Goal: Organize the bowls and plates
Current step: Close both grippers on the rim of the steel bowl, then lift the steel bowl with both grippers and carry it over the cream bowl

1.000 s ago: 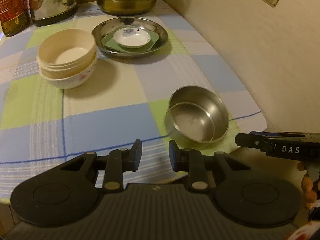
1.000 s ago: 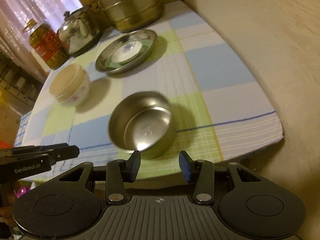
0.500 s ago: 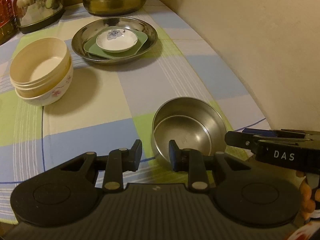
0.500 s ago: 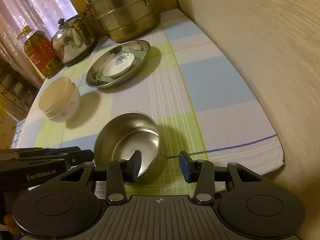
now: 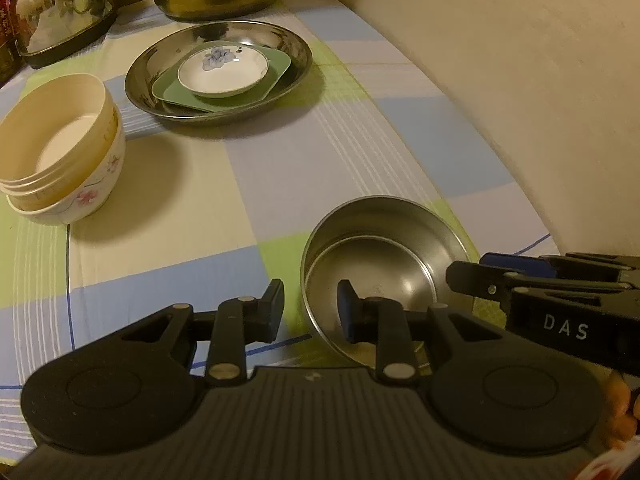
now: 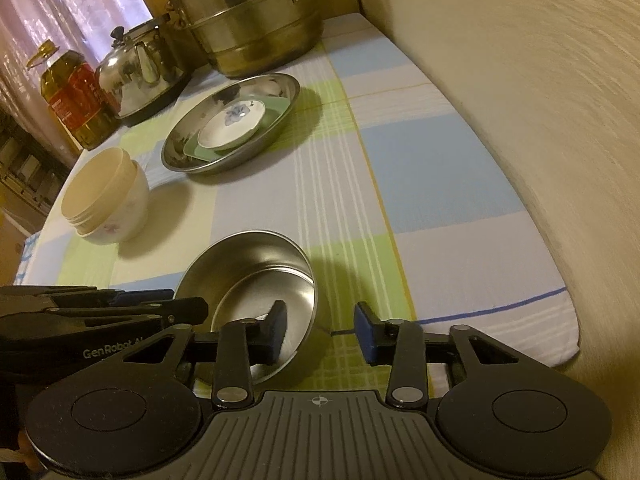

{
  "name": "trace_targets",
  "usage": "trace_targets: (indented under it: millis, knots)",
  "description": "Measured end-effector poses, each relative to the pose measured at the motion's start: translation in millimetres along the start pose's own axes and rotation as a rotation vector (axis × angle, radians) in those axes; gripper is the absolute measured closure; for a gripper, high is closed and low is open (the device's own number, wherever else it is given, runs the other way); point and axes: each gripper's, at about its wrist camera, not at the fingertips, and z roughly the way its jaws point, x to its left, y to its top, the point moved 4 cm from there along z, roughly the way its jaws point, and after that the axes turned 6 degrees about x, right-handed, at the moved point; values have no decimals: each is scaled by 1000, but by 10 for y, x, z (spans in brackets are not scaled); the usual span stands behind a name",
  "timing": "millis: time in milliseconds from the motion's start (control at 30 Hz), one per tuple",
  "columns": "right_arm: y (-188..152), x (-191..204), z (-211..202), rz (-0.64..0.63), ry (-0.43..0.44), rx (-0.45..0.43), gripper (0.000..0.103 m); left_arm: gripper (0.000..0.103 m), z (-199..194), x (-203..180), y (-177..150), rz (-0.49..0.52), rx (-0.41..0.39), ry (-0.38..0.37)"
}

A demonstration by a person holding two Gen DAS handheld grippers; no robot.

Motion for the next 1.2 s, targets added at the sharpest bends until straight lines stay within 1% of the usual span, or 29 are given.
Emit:
trace_targets:
  millis: [233,300,367,433,467,500,667,867,1200]
  knots:
    - [15,34,57,-17,-8,9,84,82,19,-3,17,18,-1,-8]
    - [16,46,70,-21,-11,11,88,87,34,-6,25,24,2,-11]
    - [14,60,79,-23,-12,13,91,87,53,-4,34,28,5,-14]
    - [14,69,84,-23,-15,13,93,90,62,-11,37,32,7,-15]
    - [15,68,82,-24,-17,13,94,93,66,-13,38,34,8,-17]
    - [16,72,84,-25,-21,13,95,93,69,-13,38,37,7,-17]
    - [7,70,84,-12,-28,9,96,97,64,1,25,49,4,-21]
    - [12,114,56,-6,-27,7,97,97,-4,51,9,43,-6,-34]
    - [74,346,-62,-16,8,-14,98,97,-322,239,-9,14,-56,-33]
